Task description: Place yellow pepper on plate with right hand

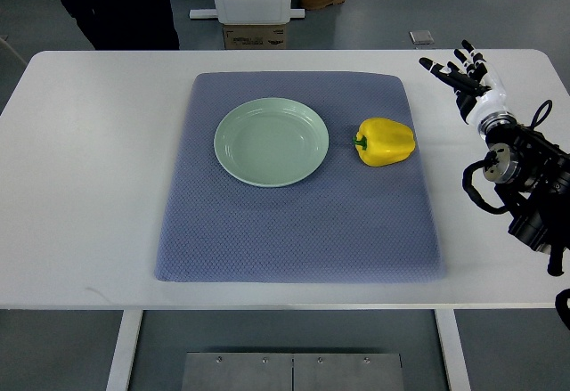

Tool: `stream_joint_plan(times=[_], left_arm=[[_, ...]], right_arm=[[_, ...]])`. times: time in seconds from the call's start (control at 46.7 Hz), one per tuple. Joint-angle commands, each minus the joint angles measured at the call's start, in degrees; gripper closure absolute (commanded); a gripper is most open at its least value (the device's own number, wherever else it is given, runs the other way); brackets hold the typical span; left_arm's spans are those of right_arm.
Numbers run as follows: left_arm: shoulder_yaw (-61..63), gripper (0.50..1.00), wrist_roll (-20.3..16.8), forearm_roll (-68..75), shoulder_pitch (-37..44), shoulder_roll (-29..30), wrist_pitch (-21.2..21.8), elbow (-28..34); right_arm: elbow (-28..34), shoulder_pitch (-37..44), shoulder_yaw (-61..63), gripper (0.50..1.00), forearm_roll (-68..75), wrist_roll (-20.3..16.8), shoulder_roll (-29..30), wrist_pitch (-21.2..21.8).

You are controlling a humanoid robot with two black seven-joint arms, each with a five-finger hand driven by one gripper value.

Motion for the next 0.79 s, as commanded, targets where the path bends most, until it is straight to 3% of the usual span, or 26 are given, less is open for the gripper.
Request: stream_joint_plan(times=[0.0,0.771], left_arm=[[-0.05,0.500,-0.23,-0.11,-0.01,0.00,0.02,0.00],[-0.05,0.500,-0.15,-0.02,-0.45,0.00,0.02,0.09]], right_arm=[[0.01,0.04,0.00,0.500,0.00,0.00,0.01,0.00],[0.18,0.39,0.18,0.500,0.09,-0.35,-0.08,1.32]])
